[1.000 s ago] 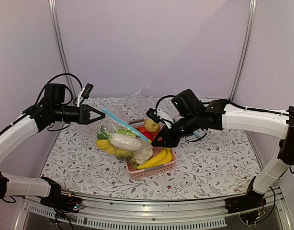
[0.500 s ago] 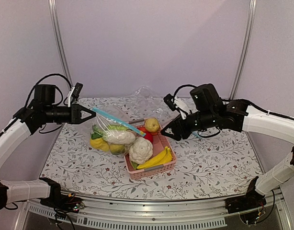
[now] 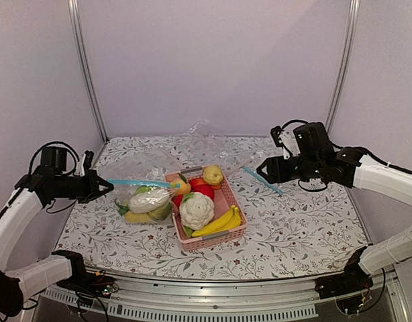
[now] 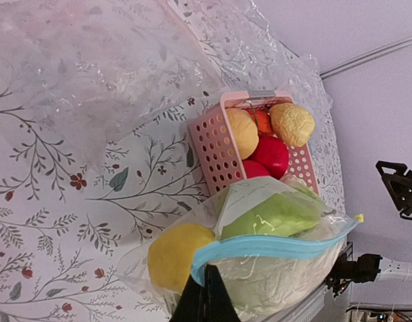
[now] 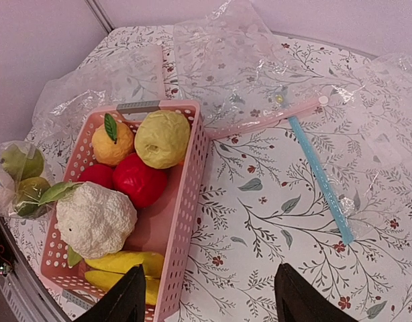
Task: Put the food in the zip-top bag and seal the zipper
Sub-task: Place the zipper food storage bag at the center of the board.
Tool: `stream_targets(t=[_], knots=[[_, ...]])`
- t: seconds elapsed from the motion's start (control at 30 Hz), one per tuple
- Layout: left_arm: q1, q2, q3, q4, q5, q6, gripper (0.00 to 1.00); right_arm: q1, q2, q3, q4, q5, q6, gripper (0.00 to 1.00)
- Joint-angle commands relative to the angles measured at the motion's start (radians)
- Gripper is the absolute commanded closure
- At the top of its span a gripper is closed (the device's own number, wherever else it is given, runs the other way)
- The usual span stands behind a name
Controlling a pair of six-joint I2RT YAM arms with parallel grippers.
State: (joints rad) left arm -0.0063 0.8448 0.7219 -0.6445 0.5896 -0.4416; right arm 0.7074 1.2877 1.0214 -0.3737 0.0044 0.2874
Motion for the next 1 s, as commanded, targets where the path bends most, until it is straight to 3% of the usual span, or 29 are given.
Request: stream_targets(t=[0.0,0.4,0.77,0.87,0.97], knots=[[0.029,0.016,-0.032,-0.010,-0.069,-0.068,1.00,-0.019,-0.041,-0.019,0.021,0.062,0.039,0.34],[0.054,0.097,-0.030,-0.031,-0.203,-0.094,1.00,-0.024,-0.068,-0.054,0.019,0.112,0.069,0.34],[0.062,0.099,-0.033,-0.023,-0.215,-0.100,0.94,-0.029,-0.087,-0.069,0.013,0.141,0.076,0.32],[0.064,0.100,-0.035,-0.010,-0.209,-0.100,0.77,-0.033,-0.089,-0.072,0.011,0.143,0.080,0.31],[0.064,0.096,-0.034,0.003,-0.222,-0.101,0.43,-0.039,-0.091,-0.073,0.006,0.151,0.084,0.28]])
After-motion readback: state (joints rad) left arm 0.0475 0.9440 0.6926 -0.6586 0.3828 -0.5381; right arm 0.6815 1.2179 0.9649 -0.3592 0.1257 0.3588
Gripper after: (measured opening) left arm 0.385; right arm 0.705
